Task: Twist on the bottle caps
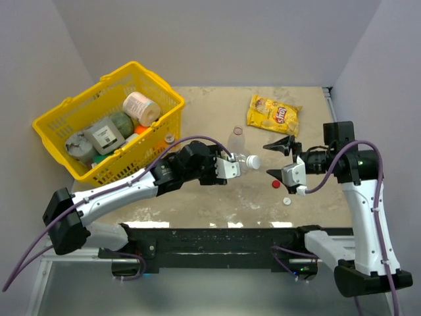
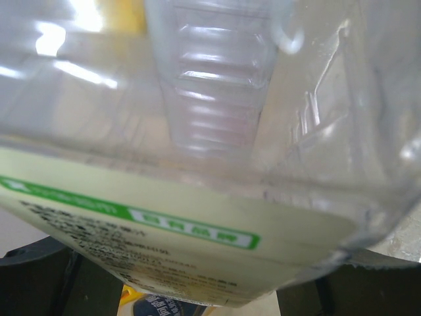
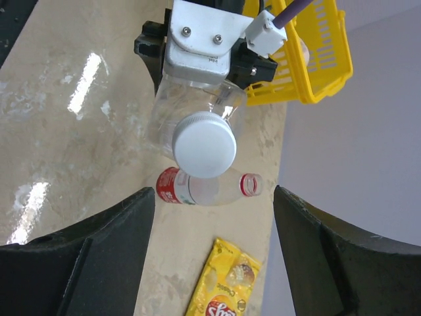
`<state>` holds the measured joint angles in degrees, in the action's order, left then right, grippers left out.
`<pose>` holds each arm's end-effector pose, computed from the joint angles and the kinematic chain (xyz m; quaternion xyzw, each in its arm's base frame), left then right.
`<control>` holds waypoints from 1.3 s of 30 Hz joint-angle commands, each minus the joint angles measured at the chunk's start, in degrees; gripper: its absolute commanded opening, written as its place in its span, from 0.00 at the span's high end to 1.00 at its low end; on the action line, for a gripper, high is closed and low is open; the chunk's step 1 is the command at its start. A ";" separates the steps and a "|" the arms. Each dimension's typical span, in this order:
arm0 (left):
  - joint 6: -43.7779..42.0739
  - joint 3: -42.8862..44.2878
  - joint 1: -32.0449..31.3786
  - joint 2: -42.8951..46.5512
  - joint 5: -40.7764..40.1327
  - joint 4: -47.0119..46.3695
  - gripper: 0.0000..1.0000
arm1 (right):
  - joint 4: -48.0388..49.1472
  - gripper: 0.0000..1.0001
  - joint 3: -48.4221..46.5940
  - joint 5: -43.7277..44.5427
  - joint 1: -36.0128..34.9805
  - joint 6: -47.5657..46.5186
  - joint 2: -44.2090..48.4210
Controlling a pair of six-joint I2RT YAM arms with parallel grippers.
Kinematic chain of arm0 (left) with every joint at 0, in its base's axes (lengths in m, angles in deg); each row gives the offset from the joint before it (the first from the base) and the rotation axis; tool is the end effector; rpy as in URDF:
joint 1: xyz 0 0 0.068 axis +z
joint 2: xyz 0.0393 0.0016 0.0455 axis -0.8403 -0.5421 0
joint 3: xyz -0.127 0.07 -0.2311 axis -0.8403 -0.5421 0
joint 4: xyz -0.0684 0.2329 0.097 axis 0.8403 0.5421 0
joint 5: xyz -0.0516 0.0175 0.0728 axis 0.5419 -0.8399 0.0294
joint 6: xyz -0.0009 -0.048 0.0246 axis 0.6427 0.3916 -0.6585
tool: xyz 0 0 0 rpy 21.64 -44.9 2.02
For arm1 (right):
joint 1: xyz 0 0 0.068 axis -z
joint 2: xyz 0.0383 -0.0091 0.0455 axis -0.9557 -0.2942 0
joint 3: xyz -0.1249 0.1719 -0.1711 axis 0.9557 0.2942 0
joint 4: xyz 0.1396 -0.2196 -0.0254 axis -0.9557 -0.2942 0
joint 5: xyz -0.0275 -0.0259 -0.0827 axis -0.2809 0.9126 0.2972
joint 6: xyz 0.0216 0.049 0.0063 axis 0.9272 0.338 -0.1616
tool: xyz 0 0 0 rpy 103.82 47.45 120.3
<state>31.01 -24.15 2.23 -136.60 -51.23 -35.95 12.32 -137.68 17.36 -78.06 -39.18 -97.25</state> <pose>0.1721 -0.2426 0.2944 0.6221 0.6212 -0.0581 0.4730 0.1320 0.0438 0.4044 -0.7572 0.3348 0.1213 0.5475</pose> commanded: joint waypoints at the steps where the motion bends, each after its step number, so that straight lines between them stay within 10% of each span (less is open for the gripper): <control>1: -1.87 3.57 -0.52 -0.58 1.12 -2.10 1.00 | -2.79 0.24 -0.73 -0.65 -1.95 1.09 0.61; 28: -0.64 5.50 -1.22 -4.54 -1.43 -5.44 1.00 | 3.28 0.56 1.20 5.41 -8.72 5.67 -1.67; 39: -8.28 5.86 -2.28 -5.33 -10.64 -13.17 1.00 | 9.68 0.63 0.24 10.77 -11.62 35.52 -7.38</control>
<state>27.49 -21.14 1.05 -141.37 -55.21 -38.31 19.09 -136.80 25.98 -87.92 -21.85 -101.44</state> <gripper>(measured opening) 0.773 0.464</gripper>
